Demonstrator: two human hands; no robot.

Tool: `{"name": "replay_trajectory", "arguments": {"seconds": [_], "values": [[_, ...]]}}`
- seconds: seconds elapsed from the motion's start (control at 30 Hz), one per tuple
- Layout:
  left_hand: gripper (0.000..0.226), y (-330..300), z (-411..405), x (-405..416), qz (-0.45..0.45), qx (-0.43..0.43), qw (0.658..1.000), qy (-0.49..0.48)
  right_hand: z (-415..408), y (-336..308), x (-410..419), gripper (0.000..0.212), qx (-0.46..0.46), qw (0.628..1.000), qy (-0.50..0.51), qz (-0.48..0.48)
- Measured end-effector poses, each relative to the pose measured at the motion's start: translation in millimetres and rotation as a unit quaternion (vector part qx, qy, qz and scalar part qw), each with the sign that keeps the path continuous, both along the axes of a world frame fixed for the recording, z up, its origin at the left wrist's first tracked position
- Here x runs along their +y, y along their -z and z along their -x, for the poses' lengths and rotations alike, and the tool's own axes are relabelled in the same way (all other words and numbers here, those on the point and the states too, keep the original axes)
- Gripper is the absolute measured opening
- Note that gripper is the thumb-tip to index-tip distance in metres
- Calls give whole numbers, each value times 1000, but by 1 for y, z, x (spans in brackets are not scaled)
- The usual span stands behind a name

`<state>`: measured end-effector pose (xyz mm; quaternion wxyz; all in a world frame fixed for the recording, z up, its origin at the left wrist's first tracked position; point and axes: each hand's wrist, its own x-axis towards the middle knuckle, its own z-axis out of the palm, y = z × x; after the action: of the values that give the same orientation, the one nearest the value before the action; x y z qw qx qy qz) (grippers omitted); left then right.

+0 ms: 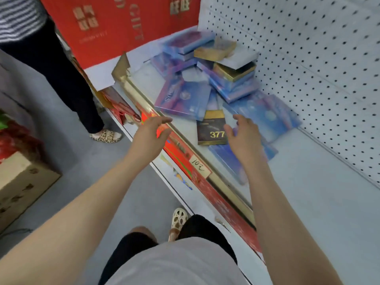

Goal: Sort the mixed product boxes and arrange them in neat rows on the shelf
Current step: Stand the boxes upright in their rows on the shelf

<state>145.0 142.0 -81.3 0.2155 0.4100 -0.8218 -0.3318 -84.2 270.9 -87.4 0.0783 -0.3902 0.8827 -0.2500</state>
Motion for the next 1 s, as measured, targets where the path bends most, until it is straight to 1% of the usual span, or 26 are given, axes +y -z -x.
{"name": "replay_trajectory", "arguments": {"seconds": [0.1, 0.17, 0.23, 0.3, 0.33, 0.43, 0.47, 0.57, 0.63, 0.67, 0.73, 0.8, 0.87, 0.93, 1.0], "values": [[36, -2, 21, -42, 29, -33, 999, 16, 4, 11, -19, 72, -23, 996, 2, -87], [45, -1, 36, -67, 15, -46, 999, -8, 0, 20, -23, 83, -6, 990, 13, -137], [54, 2, 52, -89, -15, -84, 996, -19, -5, 21, -25, 80, -16, 989, 34, -145], [58, 1, 64, -104, -51, -132, 990, -5, -8, 18, -29, 75, -64, 989, 55, -122], [61, 3, 68, -112, -75, -135, 988, -2, -9, 16, -31, 74, -90, 988, 67, -106], [78, 2, 69, -125, -163, -91, 982, -14, -12, 7, -34, 78, -124, 985, 120, -23], [76, 2, 67, -129, -183, -65, 981, -12, -13, 4, -34, 72, -127, 982, 137, 7], [57, -4, 60, -135, -240, 48, 970, 4, -16, -4, -31, 43, -123, 972, 183, 75], [52, -13, 56, -139, -236, 110, 965, 30, -16, -7, -30, 21, -91, 962, 225, 126], [49, -16, 55, -143, -220, 130, 965, 51, -16, -9, -31, 17, -74, 954, 246, 154], [47, -29, 58, -146, -187, 158, 965, 87, -19, -15, -32, 17, -60, 936, 287, 195], [45, -38, 64, -147, -173, 180, 963, 103, -24, -21, -34, 25, -69, 926, 311, 201], [44, -43, 70, -143, -155, 183, 963, 120, -31, -22, -33, 30, -61, 930, 318, 177], [44, -42, 74, -136, -148, 182, 963, 136, -37, -19, -31, 28, -52, 934, 314, 161], [46, -37, 76, -129, -165, 177, 959, 147, -40, -17, -28, 24, -53, 937, 312, 150]]}}
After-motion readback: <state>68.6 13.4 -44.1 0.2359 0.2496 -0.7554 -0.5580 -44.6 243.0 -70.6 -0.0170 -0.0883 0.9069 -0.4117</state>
